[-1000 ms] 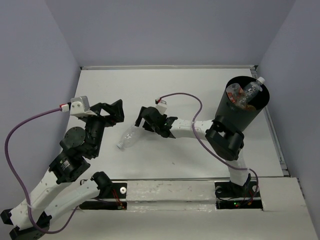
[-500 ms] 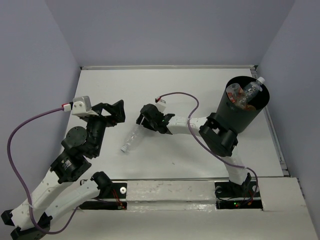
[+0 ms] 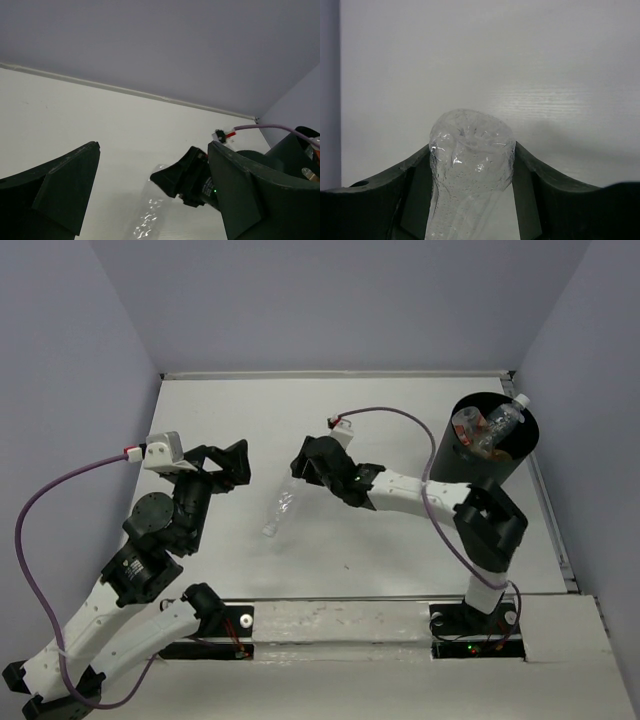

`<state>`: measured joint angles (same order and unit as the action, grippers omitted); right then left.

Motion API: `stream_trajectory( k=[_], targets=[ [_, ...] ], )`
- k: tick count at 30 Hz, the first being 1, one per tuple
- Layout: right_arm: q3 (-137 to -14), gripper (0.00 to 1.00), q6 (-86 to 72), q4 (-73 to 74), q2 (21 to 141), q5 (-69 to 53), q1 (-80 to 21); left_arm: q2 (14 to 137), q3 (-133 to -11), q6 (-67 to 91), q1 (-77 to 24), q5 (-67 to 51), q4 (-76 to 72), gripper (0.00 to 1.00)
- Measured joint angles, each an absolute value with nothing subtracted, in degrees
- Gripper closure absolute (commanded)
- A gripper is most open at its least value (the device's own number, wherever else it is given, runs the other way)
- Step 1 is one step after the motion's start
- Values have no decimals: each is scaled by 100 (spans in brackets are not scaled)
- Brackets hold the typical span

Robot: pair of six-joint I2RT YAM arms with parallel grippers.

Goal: Put the plastic bottles in the bin

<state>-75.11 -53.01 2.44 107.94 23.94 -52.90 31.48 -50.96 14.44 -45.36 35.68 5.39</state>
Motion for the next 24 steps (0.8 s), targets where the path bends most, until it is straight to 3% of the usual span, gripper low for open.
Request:
stream_trajectory(
  k=[12,17,24],
  targets=[
    [-7035,72,-2200,185,6914,3697,-4499,3146,-5096,1444,-4521,3415,537,1],
    [-8020,72,-493,342,6219,4692,-3850,3079,-5094,1444,-4480,3253,534,1],
    [-9168,72,1573,-73,6217,5601,-2346,2976,-5094,1448,-4412,2904,493,1]
  ],
)
